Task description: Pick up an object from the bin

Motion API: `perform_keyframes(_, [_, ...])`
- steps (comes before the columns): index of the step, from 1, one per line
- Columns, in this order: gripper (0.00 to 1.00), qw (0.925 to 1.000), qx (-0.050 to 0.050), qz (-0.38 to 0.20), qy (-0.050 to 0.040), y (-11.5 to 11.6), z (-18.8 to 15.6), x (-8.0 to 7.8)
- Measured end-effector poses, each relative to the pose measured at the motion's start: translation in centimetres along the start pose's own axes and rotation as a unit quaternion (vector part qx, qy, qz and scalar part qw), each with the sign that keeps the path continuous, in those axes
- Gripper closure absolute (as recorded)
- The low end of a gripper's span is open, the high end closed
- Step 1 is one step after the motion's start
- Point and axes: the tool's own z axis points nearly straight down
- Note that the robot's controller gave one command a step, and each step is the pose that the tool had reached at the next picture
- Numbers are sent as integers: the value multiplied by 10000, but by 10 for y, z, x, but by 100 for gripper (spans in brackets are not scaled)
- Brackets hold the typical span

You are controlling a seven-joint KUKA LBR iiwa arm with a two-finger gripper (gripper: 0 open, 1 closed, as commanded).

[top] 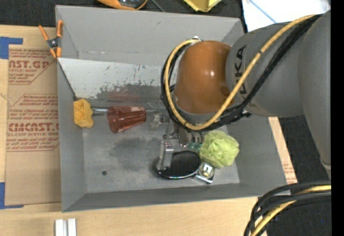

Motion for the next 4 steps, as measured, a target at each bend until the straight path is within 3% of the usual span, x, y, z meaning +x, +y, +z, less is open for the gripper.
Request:
perform_keyframes(1, [0, 10000, 12, -72, -30, -103, -16, -44])
perform_keyframes(2, [0, 9971, -19, -757, 43, -73, 37, 7])
perform_keyframes(3, [0, 9941, 15, -1082, -50, -83, 52, 6])
perform_keyframes(4, [0, 9414, -19, -3373, -2, -117, 95, 11])
